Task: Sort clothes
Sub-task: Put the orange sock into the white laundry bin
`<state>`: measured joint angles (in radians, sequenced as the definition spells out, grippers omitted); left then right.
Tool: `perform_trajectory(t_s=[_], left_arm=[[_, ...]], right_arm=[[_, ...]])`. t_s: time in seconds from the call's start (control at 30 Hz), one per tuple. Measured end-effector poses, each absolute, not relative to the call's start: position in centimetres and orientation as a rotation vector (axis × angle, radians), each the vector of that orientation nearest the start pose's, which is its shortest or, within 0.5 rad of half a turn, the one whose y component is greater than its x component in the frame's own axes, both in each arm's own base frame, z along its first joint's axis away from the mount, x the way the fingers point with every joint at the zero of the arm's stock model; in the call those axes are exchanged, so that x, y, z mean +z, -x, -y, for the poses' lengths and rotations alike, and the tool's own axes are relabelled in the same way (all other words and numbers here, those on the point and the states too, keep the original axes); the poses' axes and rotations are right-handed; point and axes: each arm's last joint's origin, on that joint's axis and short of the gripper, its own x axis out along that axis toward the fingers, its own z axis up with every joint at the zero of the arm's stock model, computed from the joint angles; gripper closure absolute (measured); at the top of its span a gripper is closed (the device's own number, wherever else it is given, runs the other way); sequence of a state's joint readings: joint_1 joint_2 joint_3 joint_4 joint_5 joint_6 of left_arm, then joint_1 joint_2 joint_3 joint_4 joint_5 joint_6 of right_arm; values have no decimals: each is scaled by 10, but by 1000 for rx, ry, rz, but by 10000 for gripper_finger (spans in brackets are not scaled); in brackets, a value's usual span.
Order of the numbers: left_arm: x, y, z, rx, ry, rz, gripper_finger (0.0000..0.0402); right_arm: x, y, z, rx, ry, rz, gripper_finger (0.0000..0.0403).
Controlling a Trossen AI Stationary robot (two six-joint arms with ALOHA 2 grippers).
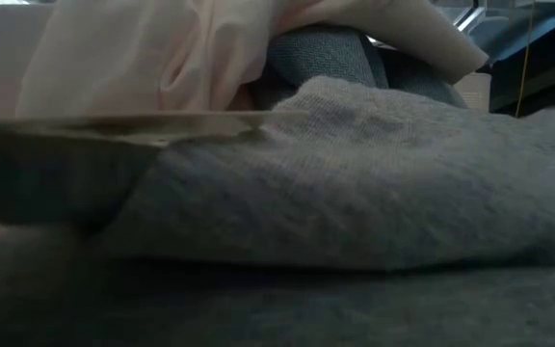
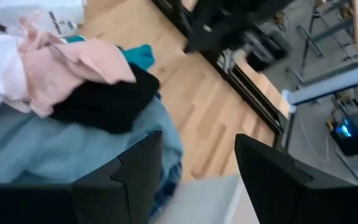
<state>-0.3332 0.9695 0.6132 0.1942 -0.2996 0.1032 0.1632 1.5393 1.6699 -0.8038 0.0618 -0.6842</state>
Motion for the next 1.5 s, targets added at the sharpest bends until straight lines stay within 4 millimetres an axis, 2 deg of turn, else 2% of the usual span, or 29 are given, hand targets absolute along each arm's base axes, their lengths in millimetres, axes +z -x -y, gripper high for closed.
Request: perform_trajectory(t_s=[0.2, 0.37, 0.5, 0.73, 1.27, 1.5], left_arm=[[276, -206, 62, -42, -155, -156, 402], [275, -206, 62, -42, -158, -163, 402], [274, -206, 62, -41, -147, -181, 402], [272, -206, 62, -40, -133, -196, 402], [272, -205, 62, -40, -128, -199, 402], [272, -205, 62, -40, -129, -199, 402]], right_arm=[[367, -353, -75, 352, 764, -631, 183], [345, -369, -98, 423, 805, -629, 181], [339, -371, -109, 477, 791, -623, 161], [339, -372, -108, 452, 806, -625, 119], [338, -368, -130, 539, 810, -575, 116], [320, -364, -145, 576, 824, -565, 116]])
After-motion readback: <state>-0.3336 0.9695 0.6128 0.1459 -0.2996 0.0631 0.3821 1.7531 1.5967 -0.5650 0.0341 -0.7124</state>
